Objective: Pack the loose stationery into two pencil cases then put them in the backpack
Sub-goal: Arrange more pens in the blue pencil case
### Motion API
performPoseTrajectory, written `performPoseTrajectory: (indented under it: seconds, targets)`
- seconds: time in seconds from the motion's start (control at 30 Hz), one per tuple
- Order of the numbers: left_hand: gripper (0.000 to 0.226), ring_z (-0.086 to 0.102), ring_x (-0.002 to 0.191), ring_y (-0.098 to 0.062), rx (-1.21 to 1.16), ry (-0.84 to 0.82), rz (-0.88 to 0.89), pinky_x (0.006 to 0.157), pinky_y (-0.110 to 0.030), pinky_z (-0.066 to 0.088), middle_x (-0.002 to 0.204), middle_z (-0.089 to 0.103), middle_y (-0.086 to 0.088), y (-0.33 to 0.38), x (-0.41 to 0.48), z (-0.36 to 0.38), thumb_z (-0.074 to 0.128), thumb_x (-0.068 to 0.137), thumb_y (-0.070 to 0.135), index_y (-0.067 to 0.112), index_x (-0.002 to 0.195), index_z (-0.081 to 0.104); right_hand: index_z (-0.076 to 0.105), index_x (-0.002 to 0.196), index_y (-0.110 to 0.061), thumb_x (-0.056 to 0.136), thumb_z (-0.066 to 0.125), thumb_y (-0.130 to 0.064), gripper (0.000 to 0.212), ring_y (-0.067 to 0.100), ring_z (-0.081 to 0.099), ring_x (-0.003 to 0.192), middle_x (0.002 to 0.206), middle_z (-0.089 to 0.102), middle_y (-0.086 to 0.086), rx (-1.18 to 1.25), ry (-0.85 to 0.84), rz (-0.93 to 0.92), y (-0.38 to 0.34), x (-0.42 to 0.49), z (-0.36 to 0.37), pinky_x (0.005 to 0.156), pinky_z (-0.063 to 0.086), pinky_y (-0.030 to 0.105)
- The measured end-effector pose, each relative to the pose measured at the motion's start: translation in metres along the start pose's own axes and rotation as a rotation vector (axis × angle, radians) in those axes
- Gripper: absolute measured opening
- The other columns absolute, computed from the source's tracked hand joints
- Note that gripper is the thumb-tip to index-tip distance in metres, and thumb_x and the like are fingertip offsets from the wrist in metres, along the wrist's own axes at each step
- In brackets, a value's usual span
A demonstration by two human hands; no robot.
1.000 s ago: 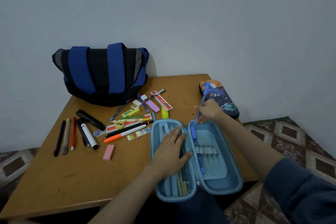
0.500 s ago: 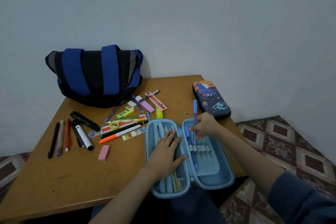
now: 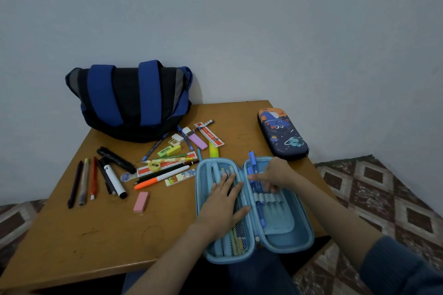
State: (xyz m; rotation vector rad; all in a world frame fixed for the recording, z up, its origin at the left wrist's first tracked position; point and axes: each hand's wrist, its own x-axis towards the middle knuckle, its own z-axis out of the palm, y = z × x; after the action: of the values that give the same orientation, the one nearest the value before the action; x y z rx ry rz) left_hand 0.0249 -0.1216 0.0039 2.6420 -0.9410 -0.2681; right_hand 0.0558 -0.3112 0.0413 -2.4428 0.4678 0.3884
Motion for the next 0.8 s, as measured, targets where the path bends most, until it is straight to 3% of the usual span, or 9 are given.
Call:
performPoseTrajectory:
  seconds: [0.1, 0.17, 0.23, 0.3, 0.37, 0.57, 0.67, 0.73, 0.8]
  targets:
    - [0.068, -0.02, 0.143, -0.014, 0.009, 0.001, -0.002, 0.111, -0.028, -0.014, 0.157, -0.013, 0.002, -0.001, 0.0, 0.001, 0.031, 0.096, 0.052, 0.022, 0.151, 0.003, 0.045, 0.054, -0.01, 0.082, 0.065, -0.048, 0.051, 0.001, 0.048, 0.027, 0.033, 0.049, -0.006, -0.013, 0.161, -0.015, -0.003, 0.008, -0.003, 0.042, 0.04, 0.01]
    - [0.068, -0.021, 0.142, -0.015, 0.019, -0.003, -0.009, 0.111, -0.029, -0.014, 0.157, -0.015, 0.001, 0.0, 0.001, 0.002, 0.031, 0.096, 0.052, 0.022, 0.151, 0.003, 0.048, 0.068, -0.005, 0.083, 0.067, -0.036, 0.04, 0.014, 0.059, 0.044, 0.055, 0.057, 0.006, 0.071, 0.235, -0.031, -0.009, 0.013, -0.006, 0.051, 0.051, 0.024]
    - [0.071, -0.021, 0.142, -0.016, 0.024, -0.021, -0.019, 0.111, -0.03, -0.014, 0.157, -0.015, 0.0, 0.001, 0.002, 0.002, 0.026, 0.094, 0.058, 0.022, 0.151, 0.003, 0.056, 0.087, 0.0, 0.085, 0.067, -0.029, 0.03, 0.029, 0.064, 0.072, 0.083, 0.063, 0.015, 0.065, 0.3, -0.088, -0.017, 0.018, -0.007, 0.07, 0.056, 0.04]
    - [0.088, -0.021, 0.142, -0.016, 0.017, -0.031, -0.023, 0.11, -0.029, -0.014, 0.157, -0.015, 0.0, 0.003, 0.001, 0.0, 0.009, 0.078, 0.071, 0.022, 0.151, 0.003, 0.059, 0.108, -0.003, 0.086, 0.065, -0.026, 0.032, 0.03, 0.061, 0.095, 0.106, 0.063, 0.016, 0.003, 0.316, -0.124, -0.024, 0.022, -0.007, 0.083, 0.052, 0.04]
    - [0.102, -0.021, 0.142, -0.015, -0.011, -0.029, -0.023, 0.109, -0.029, -0.015, 0.157, -0.015, 0.0, 0.003, 0.0, 0.0, -0.003, 0.062, 0.074, 0.022, 0.15, 0.003, 0.059, 0.118, -0.007, 0.086, 0.065, -0.025, 0.038, 0.029, 0.059, 0.103, 0.115, 0.062, 0.014, -0.038, 0.287, -0.125, -0.028, 0.026, -0.004, 0.087, 0.05, 0.037]
    - [0.104, -0.021, 0.143, -0.016, -0.029, -0.015, -0.018, 0.109, -0.029, -0.016, 0.157, -0.015, 0.001, 0.001, 0.001, 0.001, -0.005, 0.061, 0.074, 0.022, 0.151, 0.004, 0.071, 0.093, -0.003, 0.085, 0.057, -0.003, 0.016, 0.029, 0.065, 0.091, 0.099, 0.069, 0.016, -0.03, 0.308, -0.12, -0.031, 0.032, 0.0, 0.075, 0.054, 0.033]
    - [0.104, -0.021, 0.143, -0.016, -0.033, -0.01, -0.015, 0.109, -0.028, -0.015, 0.157, -0.014, 0.001, 0.002, 0.001, 0.001, -0.004, 0.061, 0.074, 0.022, 0.151, 0.004, 0.066, 0.078, 0.0, 0.08, 0.066, -0.007, 0.007, 0.032, 0.066, 0.089, 0.09, 0.069, 0.018, 0.013, 0.275, -0.116, -0.03, 0.034, 0.001, 0.072, 0.054, 0.034]
    - [0.103, -0.021, 0.143, -0.016, -0.025, -0.008, -0.014, 0.109, -0.028, -0.015, 0.157, -0.014, 0.001, 0.002, 0.001, 0.001, -0.005, 0.062, 0.074, 0.022, 0.151, 0.004, 0.052, 0.065, -0.006, 0.074, 0.077, -0.014, 0.027, 0.037, 0.065, 0.085, 0.082, 0.066, 0.019, 0.055, 0.255, -0.106, -0.029, 0.035, 0.002, 0.07, 0.053, 0.037]
    - [0.103, -0.021, 0.143, -0.015, -0.026, -0.006, -0.016, 0.109, -0.028, -0.015, 0.157, -0.015, 0.001, 0.001, 0.001, 0.001, -0.004, 0.062, 0.074, 0.022, 0.151, 0.004, 0.042, 0.061, -0.011, 0.073, 0.077, -0.011, 0.037, 0.031, 0.056, 0.064, 0.072, 0.054, 0.015, 0.085, 0.243, -0.103, -0.029, 0.034, 0.003, 0.066, 0.055, 0.041]
